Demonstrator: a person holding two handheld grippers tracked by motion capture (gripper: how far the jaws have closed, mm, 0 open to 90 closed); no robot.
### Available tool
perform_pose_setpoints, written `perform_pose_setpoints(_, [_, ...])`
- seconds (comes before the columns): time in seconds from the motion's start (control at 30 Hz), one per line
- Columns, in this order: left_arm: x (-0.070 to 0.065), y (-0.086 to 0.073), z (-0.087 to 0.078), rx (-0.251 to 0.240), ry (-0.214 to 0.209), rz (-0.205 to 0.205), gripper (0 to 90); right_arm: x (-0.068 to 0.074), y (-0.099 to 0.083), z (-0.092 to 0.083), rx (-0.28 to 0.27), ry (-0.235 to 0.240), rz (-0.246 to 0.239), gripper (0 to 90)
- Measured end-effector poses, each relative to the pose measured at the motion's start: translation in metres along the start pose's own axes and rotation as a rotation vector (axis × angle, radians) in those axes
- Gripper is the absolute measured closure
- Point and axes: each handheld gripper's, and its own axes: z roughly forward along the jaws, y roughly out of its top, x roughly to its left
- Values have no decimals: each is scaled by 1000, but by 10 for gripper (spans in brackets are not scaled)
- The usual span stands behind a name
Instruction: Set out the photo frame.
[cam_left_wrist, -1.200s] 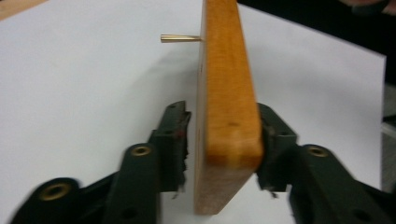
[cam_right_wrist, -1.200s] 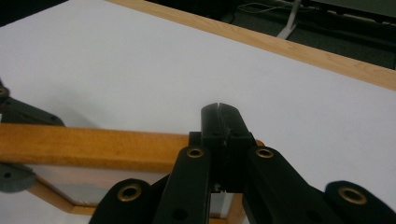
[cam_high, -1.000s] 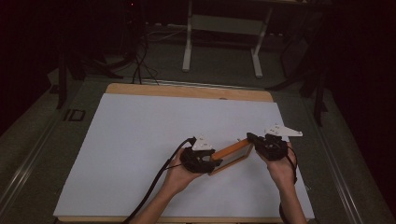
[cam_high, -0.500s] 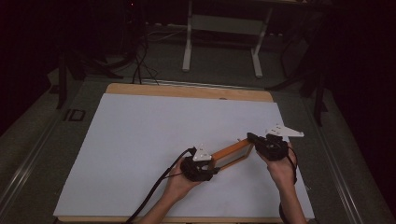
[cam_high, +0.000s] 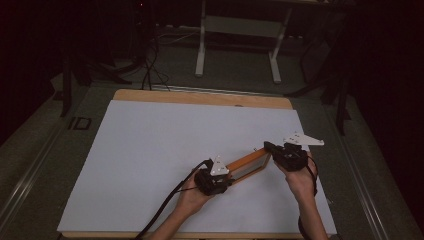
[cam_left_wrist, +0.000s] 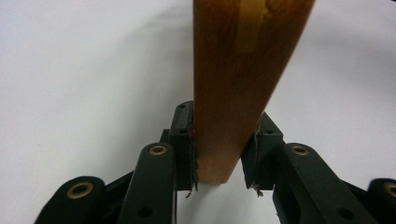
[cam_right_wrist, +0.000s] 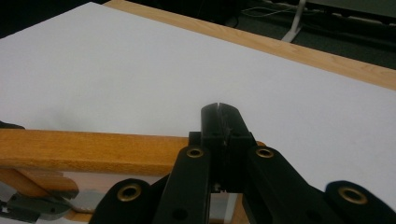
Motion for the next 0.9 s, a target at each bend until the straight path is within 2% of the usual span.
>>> perform_pose_setpoints(0.1, [1,2,-4,9,-6,3,691,0,0,0,0,2,0,872])
perform_pose_setpoints(0.2, [6,3,-10,7,-31,-23,691,0,1,0,-1,7,-5,856])
perform_pose_setpoints(0.3, [11,4,-17,11,-44,-29,691,3,2,-1,-2,22,-22,828])
perform_pose_setpoints(0.4, [15,7,-26,26,-44,1,691,7,4,-2,0,45,-51,789])
perform_pose_setpoints(0.5, [20,13,-36,45,-42,52,691,10,6,-3,-5,66,-72,739])
perform_pose_setpoints(0.53, [21,15,-39,43,-45,48,691,12,7,-3,-8,73,-78,720])
perform_pose_setpoints(0.63, [28,22,-50,62,-57,83,692,15,10,-5,-2,90,-101,681])
perform_pose_setpoints(0.77, [36,27,-63,73,-72,106,692,18,11,-5,2,117,-129,648])
perform_pose_setpoints(0.9, [41,29,-74,56,-84,104,692,22,12,-3,5,149,-146,627])
